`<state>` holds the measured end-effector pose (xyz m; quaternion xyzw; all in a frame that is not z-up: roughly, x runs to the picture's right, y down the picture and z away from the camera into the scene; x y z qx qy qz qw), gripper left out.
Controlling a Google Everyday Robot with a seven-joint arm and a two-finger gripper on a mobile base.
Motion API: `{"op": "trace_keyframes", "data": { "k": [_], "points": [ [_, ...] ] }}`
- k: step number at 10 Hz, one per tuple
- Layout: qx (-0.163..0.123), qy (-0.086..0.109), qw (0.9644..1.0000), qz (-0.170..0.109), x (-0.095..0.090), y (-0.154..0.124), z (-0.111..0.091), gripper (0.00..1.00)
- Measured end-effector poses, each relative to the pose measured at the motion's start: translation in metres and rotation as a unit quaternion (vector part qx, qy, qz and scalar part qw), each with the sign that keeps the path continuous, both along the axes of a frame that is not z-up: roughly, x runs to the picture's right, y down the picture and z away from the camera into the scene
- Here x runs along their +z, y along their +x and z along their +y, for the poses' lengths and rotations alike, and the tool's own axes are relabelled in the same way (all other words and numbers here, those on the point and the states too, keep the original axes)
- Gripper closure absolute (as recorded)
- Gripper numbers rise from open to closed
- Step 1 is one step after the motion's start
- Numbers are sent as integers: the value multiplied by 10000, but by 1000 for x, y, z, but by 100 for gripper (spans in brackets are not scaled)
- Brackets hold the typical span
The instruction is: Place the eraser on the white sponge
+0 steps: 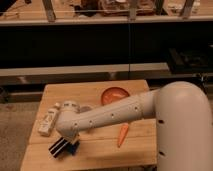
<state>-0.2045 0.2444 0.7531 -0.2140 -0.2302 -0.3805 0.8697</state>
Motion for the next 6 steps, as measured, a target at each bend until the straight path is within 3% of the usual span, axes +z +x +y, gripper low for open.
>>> {"op": "trace_keyframes", "data": {
  "k": [6],
  "points": [
    [-45,-12,10000,19,-3,6,0,36]
  ]
}}
